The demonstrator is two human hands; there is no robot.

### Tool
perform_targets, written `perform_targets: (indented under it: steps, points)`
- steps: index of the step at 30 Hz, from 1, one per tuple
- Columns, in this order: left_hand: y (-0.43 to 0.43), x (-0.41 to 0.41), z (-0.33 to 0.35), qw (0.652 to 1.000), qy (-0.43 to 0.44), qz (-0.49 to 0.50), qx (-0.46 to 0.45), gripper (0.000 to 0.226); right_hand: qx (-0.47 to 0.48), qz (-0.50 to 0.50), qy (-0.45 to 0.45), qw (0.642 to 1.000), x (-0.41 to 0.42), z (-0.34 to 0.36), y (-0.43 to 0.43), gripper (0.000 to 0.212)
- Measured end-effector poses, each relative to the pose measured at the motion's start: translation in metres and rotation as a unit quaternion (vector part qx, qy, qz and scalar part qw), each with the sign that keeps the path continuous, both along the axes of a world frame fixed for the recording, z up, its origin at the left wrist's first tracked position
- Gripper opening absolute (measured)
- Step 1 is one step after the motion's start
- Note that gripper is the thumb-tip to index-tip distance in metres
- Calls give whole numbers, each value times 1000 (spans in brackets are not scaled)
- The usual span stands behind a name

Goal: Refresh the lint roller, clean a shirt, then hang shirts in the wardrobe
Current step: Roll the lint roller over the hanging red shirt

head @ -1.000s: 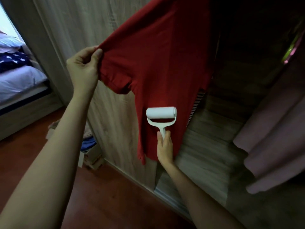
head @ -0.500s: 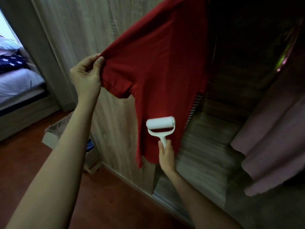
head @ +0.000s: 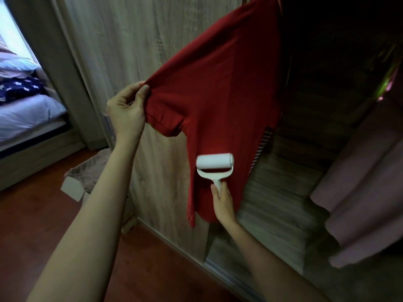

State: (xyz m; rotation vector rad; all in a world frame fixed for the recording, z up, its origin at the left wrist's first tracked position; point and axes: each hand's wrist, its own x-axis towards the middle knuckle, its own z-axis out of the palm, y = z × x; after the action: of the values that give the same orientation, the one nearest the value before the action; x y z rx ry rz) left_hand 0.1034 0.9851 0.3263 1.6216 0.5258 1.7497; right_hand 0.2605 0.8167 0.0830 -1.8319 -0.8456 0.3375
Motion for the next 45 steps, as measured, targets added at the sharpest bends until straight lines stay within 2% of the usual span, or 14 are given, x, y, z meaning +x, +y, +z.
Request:
perform_targets:
  steps: [3,5,8,10,13,15,19,24,28,31,34,36,41,45]
  points:
    - [0,0,1,1000,5,1,-2,12,4,23,-17,1000,4,18,11,24]
    - [0,0,0,1000,3,0,-4,12,1,30,0,1000,0,-2,6,29]
    - [0,-1,0,1000,5,3,0,16,-21,5,35,999,-7,-56,-16,53]
    - [0,-3,0,1000,13,4,8,17,-41,-2,55,998,-7,-70,-26,51]
    - [1,-3,1,1000,15,1,10,17,-32,19,48,998,-4,-41,-18,24]
    - [3,-3,0,1000,17,2,10,16,-11,32,29,999,3,-7,-3,19]
    - [1,-2,0,1000,22,3,12,14,7,40,13,999,8,21,-1,23]
    - [4,-1,0,1000,21,6,11,13,48,2,114,992,4,-4,-22,49]
    - [4,0,-1,1000,15,5,4,17,146,-15,96,985,20,77,5,39]
    - [5,2,-1,1000,7,3,-6,19,215,-22,113,970,40,163,22,43]
    - [4,2,0,1000,8,4,-5,18,220,-10,115,969,56,212,22,48]
    - [4,2,1,1000,10,6,-3,20,215,-1,118,969,57,209,17,49]
    - [3,2,4,1000,8,3,-1,17,174,2,158,972,35,137,-1,47]
    - [2,2,4,1000,12,5,5,16,211,-27,119,970,48,181,18,38]
